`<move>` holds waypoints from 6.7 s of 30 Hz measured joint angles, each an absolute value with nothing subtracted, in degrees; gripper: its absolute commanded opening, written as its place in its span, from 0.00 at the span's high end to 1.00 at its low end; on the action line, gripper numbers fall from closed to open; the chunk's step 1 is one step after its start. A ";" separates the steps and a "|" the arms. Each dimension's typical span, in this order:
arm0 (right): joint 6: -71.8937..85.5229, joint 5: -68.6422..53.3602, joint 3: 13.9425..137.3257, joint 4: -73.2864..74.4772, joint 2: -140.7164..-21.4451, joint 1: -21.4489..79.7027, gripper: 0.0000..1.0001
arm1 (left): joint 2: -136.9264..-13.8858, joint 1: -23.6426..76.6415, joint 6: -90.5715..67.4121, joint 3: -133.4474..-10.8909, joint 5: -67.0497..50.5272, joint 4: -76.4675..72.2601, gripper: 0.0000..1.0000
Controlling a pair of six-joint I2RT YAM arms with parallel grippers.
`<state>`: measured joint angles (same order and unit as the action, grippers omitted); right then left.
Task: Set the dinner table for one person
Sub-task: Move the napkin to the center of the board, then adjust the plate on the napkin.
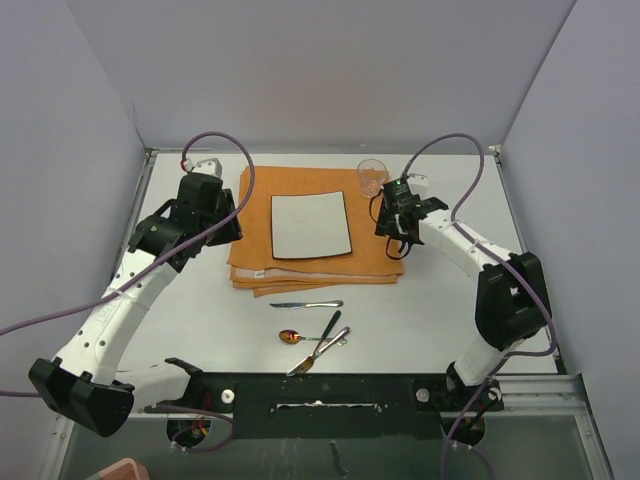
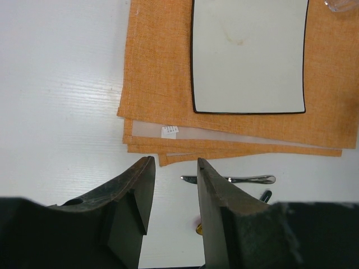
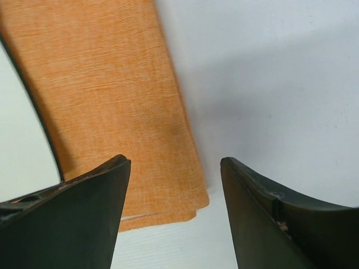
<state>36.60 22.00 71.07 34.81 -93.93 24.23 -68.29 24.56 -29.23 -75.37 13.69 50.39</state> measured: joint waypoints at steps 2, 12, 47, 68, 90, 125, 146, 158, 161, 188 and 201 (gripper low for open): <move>36.60 21.93 71.05 34.74 -95.79 23.22 0.34 | -68.27 24.56 -29.21 -75.37 13.72 50.41 0.65; 36.60 19.75 70.76 33.89 -102.80 22.52 0.37 | -67.31 24.53 -29.12 -75.35 14.33 50.70 0.65; 42.24 25.47 63.55 38.83 -100.47 18.33 1.00 | -67.55 24.53 -27.83 -81.38 17.74 52.21 0.63; 33.23 21.10 74.43 39.99 -90.04 17.82 0.35 | -97.86 23.42 -26.81 -83.33 -6.52 37.82 0.51; 29.21 0.03 66.17 28.99 -91.68 19.57 0.39 | -133.75 19.33 -25.58 -115.39 -12.05 35.97 0.59; 31.88 3.64 58.04 30.68 -87.64 19.16 0.39 | -128.01 19.20 -29.63 -104.36 -20.95 25.87 0.57; 31.68 3.86 58.04 31.05 -87.64 18.72 0.39 | -127.02 17.85 -29.74 -102.56 -26.50 19.35 0.57; 30.98 3.88 58.06 32.23 -85.47 18.61 0.39 | -131.87 17.85 -29.47 -101.93 -27.31 17.08 0.57; 30.85 3.88 58.06 32.36 -84.60 18.39 0.39 | -132.75 17.85 -29.52 -101.93 -27.38 16.53 0.57; 30.28 4.60 58.06 33.56 -84.47 18.00 0.39 | -135.66 17.74 -34.37 -103.74 -31.55 11.05 1.00; 30.44 5.43 57.39 33.56 -84.47 17.98 0.39 | -135.70 19.81 -35.73 -106.54 -28.71 10.00 1.00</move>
